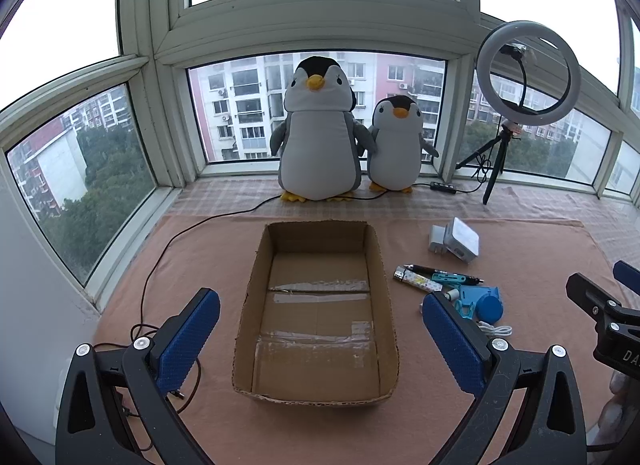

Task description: Organize rigid objects

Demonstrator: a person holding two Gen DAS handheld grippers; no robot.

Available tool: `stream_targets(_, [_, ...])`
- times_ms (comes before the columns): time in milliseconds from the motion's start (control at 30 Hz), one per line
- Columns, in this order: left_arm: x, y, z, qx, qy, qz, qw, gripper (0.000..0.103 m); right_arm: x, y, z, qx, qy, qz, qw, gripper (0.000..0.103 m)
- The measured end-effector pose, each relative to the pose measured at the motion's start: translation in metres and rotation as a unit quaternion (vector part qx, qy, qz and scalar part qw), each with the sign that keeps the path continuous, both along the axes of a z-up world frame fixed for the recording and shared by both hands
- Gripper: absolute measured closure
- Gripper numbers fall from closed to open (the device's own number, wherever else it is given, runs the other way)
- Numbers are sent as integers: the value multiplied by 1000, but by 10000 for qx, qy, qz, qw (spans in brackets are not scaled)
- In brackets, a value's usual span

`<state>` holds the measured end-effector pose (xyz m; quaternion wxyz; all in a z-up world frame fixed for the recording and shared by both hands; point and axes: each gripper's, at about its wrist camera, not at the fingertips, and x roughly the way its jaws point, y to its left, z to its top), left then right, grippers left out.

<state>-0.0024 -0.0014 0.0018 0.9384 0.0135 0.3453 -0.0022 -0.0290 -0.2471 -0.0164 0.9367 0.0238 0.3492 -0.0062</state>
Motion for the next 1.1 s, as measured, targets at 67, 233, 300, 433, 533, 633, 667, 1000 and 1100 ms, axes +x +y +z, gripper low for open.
stream_targets(67, [0,0,0,-6,-1,1,10000,0,0,0,0,-4,4,5,10000,0])
stream_targets(233, [0,0,0,2,-2,-2,10000,0,0,1,0,3,9,11,10000,0])
stream_targets(300, [0,0,0,-5,-1,-1,10000,0,0,2,0,-1,16,11,10000,0])
stream_targets(433, [0,0,0,-4,-6,-1,10000,0,-1,2,-1,5,19,20,10000,0])
stream_targets(533, [-1,0,-1,-2,-4,-2,10000,0,-1,3,-1,2,17,19,10000,0])
stream_targets(633, [-1,0,-1,-7,-2,2,10000,0,-1,3,-1,2,18,15,10000,0])
stream_targets(667, [-1,-1,-1,-2,-9,3,10000,0,-1,3,-1,3,19,19,10000,0])
stream_targets(1000, [-1,-1,-2,0,-10,0,10000,0,-1,5,-1,0,26,27,10000,0])
stream_targets(1100, [-1,0,-2,-2,-10,3,10000,0,-1,5,-2,2,31,27,10000,0])
